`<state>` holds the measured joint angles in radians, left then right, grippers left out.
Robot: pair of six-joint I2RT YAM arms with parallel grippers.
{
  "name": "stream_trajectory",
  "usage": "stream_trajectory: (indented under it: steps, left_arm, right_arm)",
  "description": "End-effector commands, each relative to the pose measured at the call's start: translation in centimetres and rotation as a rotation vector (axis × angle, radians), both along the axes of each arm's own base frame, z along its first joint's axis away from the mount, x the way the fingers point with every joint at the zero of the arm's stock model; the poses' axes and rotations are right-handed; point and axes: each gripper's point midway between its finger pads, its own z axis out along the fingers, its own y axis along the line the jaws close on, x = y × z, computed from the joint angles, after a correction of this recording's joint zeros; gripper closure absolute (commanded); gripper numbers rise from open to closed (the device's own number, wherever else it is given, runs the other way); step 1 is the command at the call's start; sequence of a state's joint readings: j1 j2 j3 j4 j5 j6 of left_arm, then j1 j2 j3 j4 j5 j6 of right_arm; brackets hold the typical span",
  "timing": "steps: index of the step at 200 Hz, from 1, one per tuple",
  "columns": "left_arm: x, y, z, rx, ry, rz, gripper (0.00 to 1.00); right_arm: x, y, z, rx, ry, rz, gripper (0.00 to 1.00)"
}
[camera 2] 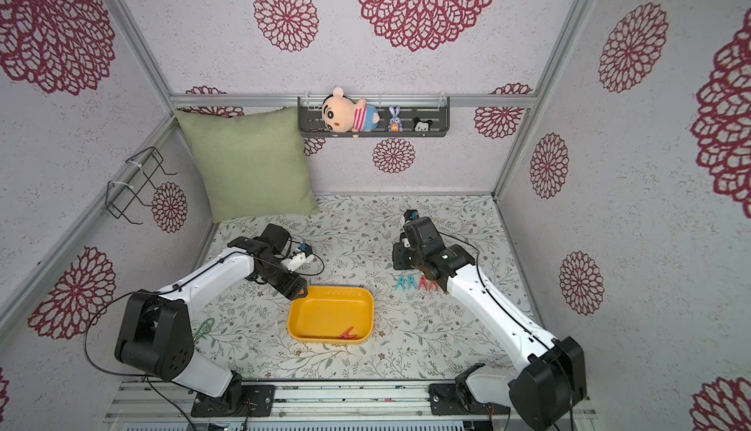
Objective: Take the clothespins out of the storage box
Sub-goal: Pick up the storage box at the center of the board.
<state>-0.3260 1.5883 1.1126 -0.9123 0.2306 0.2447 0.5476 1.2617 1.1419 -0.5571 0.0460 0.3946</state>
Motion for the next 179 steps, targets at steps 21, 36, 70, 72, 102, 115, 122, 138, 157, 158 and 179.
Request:
stream_trajectory:
  steps: [21,36,70,72,102,115,122,138,157,158,179]
  left_arm:
    - [0.7,-0.3,-0.7,0.025,-0.014,-0.003,0.37]
    - [0.7,-0.2,-0.8,0.033,-0.009,0.0,0.39]
    - [0.7,-0.2,-1.4,0.065,-0.002,-0.003,0.43]
    - [0.6,-0.2,-1.5,0.069,-0.001,-0.004,0.44]
    - [0.5,-0.2,-2.0,0.101,0.003,-0.008,0.59]
    - [0.8,-0.1,-1.9,0.106,-0.009,0.012,0.69]
    - [1.0,-0.1,-1.7,0.108,-0.02,0.023,0.73]
    - [1.2,0.1,-1.4,0.107,-0.041,0.04,0.79]
    - [1.3,0.3,-1.1,0.11,-0.063,0.052,0.84]
    - [1.3,0.3,-1.1,0.111,-0.065,0.053,0.85]
    - [1.4,0.7,-0.7,0.121,-0.095,0.064,0.99]
  right_arm:
    - [-0.5,-0.6,1.6,0.039,-0.043,-0.02,0.65]
    - [-0.6,-0.6,1.6,0.041,-0.043,-0.02,0.65]
    - [-0.7,-0.6,1.5,0.046,-0.041,-0.018,0.65]
    - [-0.7,-0.6,1.5,0.047,-0.041,-0.02,0.65]
    - [-0.9,-0.8,1.7,0.057,-0.048,-0.026,0.65]
    - [-1.0,-0.8,1.7,0.065,-0.049,-0.029,0.65]
    - [-1.1,-0.8,1.6,0.07,-0.048,-0.029,0.65]
    - [-1.4,-0.6,1.3,0.086,-0.039,-0.027,0.65]
    - [-1.7,-0.5,1.2,0.109,-0.032,-0.024,0.65]
    - [-1.8,-0.5,1.2,0.11,-0.031,-0.024,0.65]
    - [-2.2,-0.5,1.3,0.142,-0.035,-0.03,0.65]
